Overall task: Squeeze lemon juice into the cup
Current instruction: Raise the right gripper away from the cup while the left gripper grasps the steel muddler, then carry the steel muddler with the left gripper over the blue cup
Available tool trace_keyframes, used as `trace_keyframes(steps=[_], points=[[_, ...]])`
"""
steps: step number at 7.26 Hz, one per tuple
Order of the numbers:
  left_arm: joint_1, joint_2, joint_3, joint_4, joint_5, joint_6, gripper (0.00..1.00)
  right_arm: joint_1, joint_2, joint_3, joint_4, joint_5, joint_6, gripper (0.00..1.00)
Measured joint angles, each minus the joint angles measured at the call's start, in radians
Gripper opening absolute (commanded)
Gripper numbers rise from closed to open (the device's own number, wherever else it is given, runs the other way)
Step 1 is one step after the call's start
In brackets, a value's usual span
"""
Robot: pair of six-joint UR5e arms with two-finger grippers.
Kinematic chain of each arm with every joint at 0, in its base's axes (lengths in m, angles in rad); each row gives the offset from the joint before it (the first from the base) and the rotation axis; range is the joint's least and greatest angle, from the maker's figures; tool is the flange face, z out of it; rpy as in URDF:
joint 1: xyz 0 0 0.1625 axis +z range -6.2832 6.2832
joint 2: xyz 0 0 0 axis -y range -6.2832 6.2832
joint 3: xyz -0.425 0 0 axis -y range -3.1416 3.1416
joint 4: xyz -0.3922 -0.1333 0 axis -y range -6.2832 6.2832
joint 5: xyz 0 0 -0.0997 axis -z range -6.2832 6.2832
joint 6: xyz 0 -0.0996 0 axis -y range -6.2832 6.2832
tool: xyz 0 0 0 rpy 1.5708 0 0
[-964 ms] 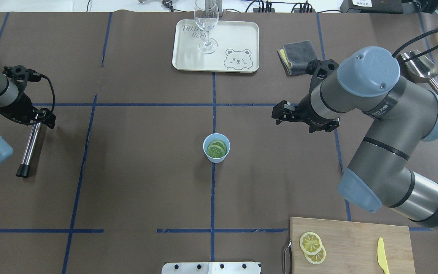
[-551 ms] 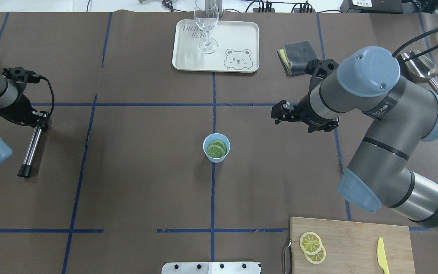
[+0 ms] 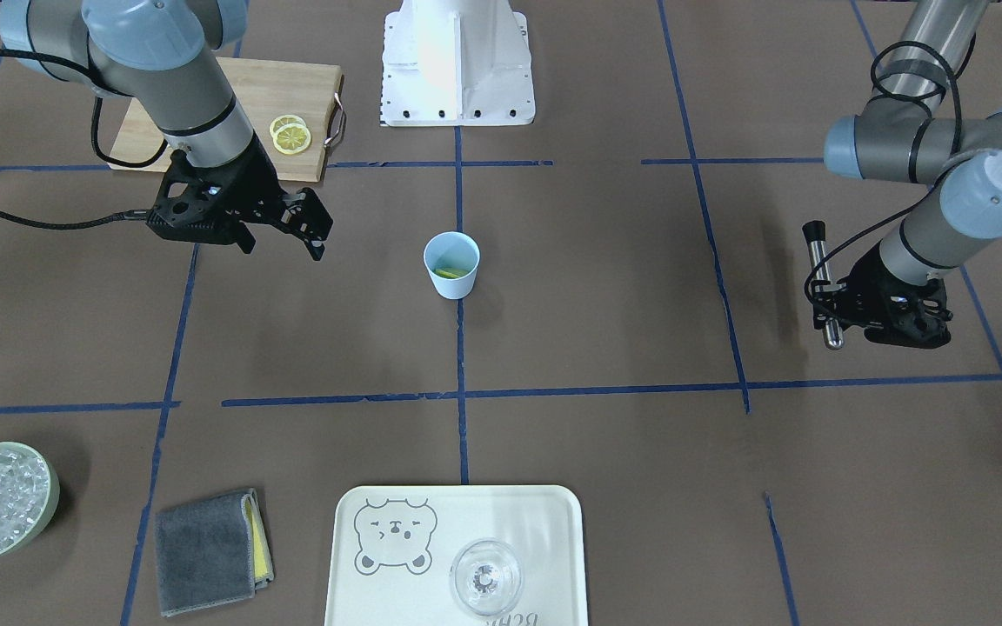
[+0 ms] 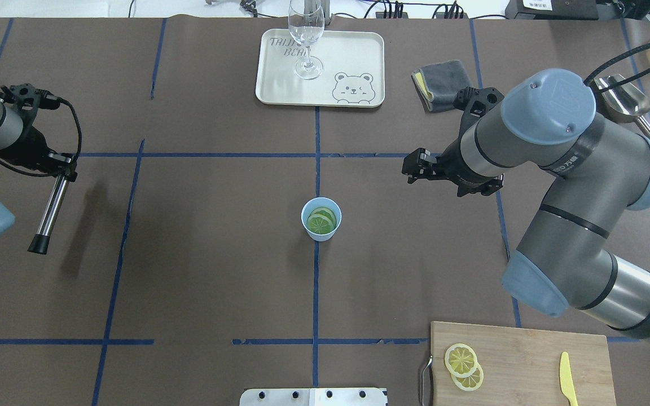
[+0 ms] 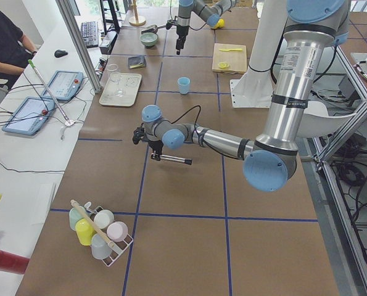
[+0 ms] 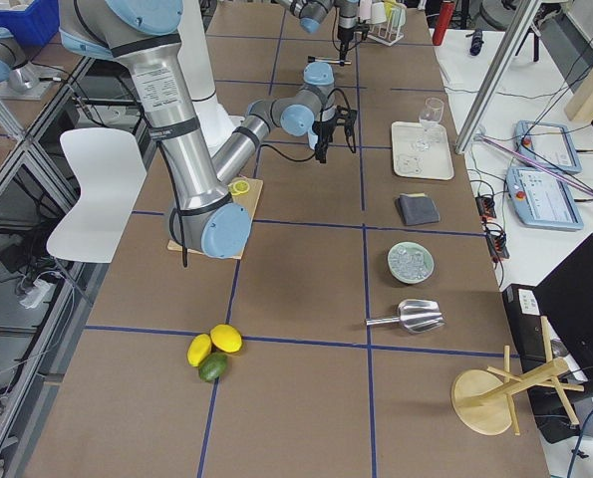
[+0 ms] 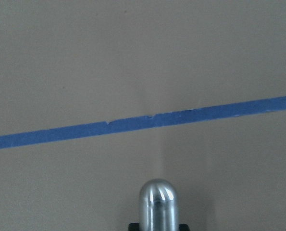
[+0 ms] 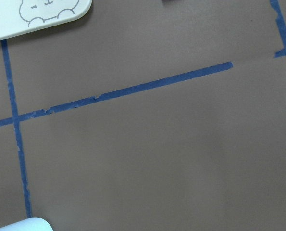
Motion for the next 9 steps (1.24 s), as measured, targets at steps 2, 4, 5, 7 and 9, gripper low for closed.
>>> trace_keyframes(steps=[2, 4, 5, 7, 9], points=[[0.006, -0.086, -0.148, 0.126, 0.007, -0.010, 0.00, 0.007, -0.034, 0.036, -0.001, 0.001, -0.007, 1.00], [0.100, -0.254, -0.243, 0.251, 0.042, -0.013, 0.00, 0.023, -0.073, 0.061, -0.001, 0.000, -0.011, 1.00], [0.183, -0.322, -0.259, 0.249, 0.093, -0.012, 0.00, 0.031, -0.091, 0.063, 0.001, -0.003, -0.013, 1.00], [0.299, -0.384, -0.276, 0.097, 0.277, -0.013, 0.00, 0.052, -0.116, 0.065, 0.006, -0.004, -0.020, 1.00], [0.414, -0.394, -0.274, -0.126, 0.616, -0.061, 0.00, 0.065, -0.124, 0.065, 0.008, -0.001, -0.022, 1.00]])
